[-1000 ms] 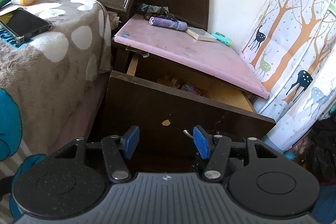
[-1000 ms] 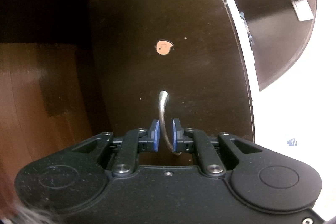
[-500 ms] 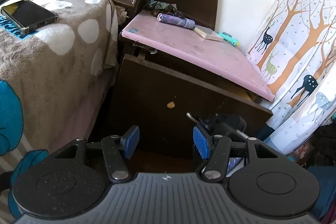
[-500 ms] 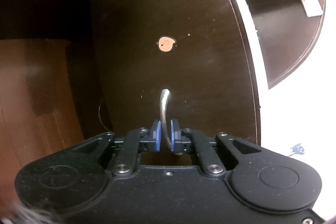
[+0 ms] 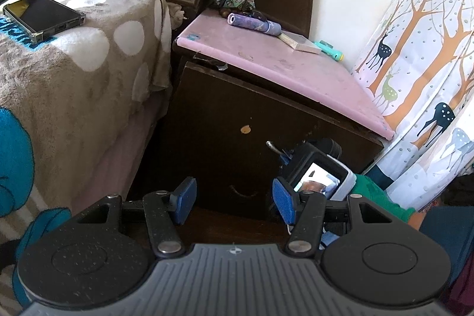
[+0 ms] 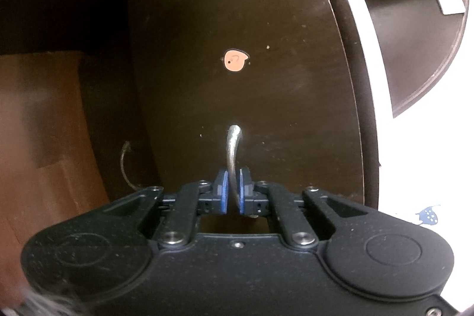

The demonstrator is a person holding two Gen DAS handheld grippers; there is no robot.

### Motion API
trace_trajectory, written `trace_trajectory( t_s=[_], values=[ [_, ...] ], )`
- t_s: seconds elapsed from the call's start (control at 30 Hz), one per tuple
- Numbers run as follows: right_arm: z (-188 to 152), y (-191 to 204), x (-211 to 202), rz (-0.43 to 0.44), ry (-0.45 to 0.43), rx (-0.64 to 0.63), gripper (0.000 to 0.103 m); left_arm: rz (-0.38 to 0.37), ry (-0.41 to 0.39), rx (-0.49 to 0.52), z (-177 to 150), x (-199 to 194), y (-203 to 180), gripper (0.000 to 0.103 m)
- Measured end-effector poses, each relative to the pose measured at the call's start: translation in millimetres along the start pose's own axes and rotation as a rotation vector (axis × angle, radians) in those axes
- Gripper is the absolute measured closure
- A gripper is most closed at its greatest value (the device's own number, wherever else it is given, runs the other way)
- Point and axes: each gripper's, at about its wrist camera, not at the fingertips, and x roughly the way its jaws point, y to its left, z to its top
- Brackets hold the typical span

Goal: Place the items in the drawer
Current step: 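Open the right gripper and release the drawer handle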

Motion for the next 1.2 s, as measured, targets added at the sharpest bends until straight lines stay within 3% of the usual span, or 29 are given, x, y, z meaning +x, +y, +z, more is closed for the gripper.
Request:
trace_trajectory(
  t_s=[0.23, 0.43, 0.5, 0.53, 0.63, 0.67, 0.7, 0.83, 1.0, 1.2],
  values=[
    [6, -1, 10, 0.029, -0.003, -0.016, 0.103, 0.008, 0.014, 0.008, -1, 5, -1, 0.047],
    [13, -18, 7, 0.131, 0.03, 0.046, 0.101, 0.02, 0.021, 0.013, 0, 9, -2, 0.047],
    [10, -23, 5, 0.181, 0.051, 0.069, 0.072, 0.026, 0.023, 0.015, -1, 10, -2, 0.047],
    [9, -25, 2, 0.203, 0.063, 0.08, 0.051, 0.03, 0.025, 0.016, -1, 10, -2, 0.047],
    [1, -32, -13, 0.227, 0.097, 0.162, 0.04, 0.047, 0.027, 0.02, -2, 12, -2, 0.047],
    [-2, -35, -18, 0.251, 0.115, 0.209, 0.028, 0.056, 0.027, 0.021, -2, 12, -3, 0.045],
    [-6, -38, -23, 0.278, 0.135, 0.256, 0.023, 0.065, 0.028, 0.021, -3, 13, -3, 0.035],
    [-28, -50, -51, 0.37, 0.2, 0.475, 0.022, 0.083, 0.031, 0.025, -6, 14, -4, 0.028],
    [-61, -78, -94, 0.459, 0.27, 0.777, 0.02, 0.106, 0.049, 0.049, -14, 16, -11, 0.028],
    [-97, -117, -167, 0.447, 0.25, 0.937, 0.017, 0.134, 0.088, 0.111, -34, 19, -32, 0.028]
  ],
)
